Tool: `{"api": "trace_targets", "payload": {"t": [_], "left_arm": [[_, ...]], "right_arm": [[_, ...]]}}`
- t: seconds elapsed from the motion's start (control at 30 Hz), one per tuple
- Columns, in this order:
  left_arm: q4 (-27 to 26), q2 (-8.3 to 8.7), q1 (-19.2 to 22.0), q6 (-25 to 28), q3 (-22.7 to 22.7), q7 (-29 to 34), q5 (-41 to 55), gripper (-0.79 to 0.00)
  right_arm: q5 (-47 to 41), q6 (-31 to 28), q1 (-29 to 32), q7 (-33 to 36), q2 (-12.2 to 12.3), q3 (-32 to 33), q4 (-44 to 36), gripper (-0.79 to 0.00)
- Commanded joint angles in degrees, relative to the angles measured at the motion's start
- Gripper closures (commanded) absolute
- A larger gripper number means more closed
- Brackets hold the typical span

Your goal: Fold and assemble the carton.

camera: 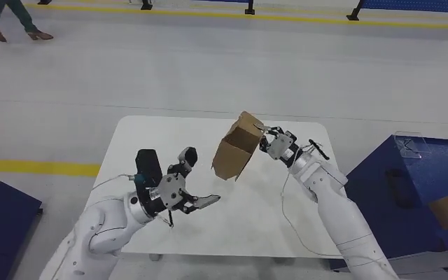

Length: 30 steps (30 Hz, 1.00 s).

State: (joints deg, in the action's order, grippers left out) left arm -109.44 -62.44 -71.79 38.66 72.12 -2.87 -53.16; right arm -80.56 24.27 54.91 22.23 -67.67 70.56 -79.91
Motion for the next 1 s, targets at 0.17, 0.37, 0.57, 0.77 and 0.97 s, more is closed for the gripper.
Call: {"api": "trace_targets", "payload": {"t": [0.17,0.37,0.57,0.77,0.97], "left_arm": [[6.85,-1.74,-3.75,-27.46,-6.40,-30.36,-36.20,-0.785],[13.01,-3.14,-1.12,-38.48,-10.64,-34.24,-43.72,-0.785],[12.86,-4.05,0.43,-39.87,-13.61,-36.30,-46.08,-0.785],[10.84,-4.59,0.37,-41.33,-14.62,-37.72,-47.10,-0.785],[9.81,-4.92,0.46,-40.89,-14.81,-35.20,-48.13,-0.785]], "right_arm": [[-29.79,21.10,-1.88,-15.36,-0.83,0.89,3.49,0.000],[-44.09,25.08,-3.24,-26.52,-1.00,0.90,4.02,0.000],[-45.64,25.12,-1.83,-28.68,-0.78,1.37,2.20,0.000],[-43.29,24.81,-0.61,-27.61,-0.58,1.88,1.42,0.000],[-40.57,25.31,0.73,-25.09,-0.33,2.67,0.32,0.000]]}}
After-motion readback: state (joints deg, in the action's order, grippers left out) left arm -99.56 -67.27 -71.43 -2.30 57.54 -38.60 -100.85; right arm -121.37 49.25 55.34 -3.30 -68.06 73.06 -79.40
